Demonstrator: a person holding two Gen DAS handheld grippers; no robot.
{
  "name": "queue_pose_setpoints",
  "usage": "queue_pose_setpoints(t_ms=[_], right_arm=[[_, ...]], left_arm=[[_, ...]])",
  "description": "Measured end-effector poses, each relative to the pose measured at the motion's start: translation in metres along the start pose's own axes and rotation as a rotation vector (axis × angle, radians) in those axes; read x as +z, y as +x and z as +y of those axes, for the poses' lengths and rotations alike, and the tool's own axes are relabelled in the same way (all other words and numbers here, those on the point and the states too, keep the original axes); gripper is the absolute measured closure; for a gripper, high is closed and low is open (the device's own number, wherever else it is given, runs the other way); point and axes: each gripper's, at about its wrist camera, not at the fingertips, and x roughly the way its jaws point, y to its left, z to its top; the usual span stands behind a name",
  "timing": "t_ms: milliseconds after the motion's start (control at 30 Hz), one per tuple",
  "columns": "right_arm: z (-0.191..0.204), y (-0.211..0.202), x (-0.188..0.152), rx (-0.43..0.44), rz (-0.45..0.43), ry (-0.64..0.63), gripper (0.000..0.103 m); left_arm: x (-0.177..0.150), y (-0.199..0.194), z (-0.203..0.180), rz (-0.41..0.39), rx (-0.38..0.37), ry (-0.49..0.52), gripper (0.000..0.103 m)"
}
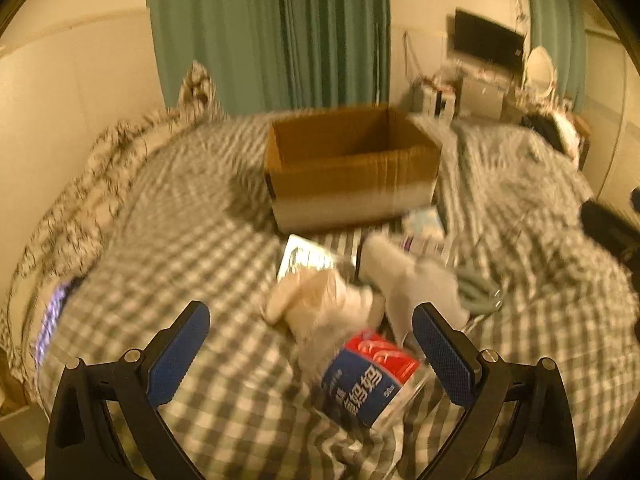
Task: Organize objects
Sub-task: 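Move both tools toward the items in front of the cardboard box, then grasp the clear cotton-swab container with left tool while right tool grasps the white sock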
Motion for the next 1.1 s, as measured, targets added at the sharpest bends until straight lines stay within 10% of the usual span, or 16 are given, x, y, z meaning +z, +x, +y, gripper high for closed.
queue_pose_setpoints(t_ms=[300, 733, 800, 1100], right_arm=[[0.000, 0.020, -0.012, 0.003, 0.059, 0.000, 0.000], [0.012, 0.029, -0.018, 0.005, 0.096, -0.020, 0.000], [0.014, 0.031, -0.019, 0.006, 0.100, -0.026, 0.000], [0.015, 0.051, -0.027, 0.051, 0.147, 0.004, 0.000]], left_arm=[[-0.017, 0.043, -0.014, 0.095, 0.055, 0.000, 0.000], [-0.046, 0.067, -0.029, 0.284, -0.177, 0.056, 0.002], [-0.047, 0.065, -0.029, 0.288, -0.194, 0.066, 0.021], [-0.011, 0.018, 0.020, 0.105, -0.146, -0.015, 0.037]])
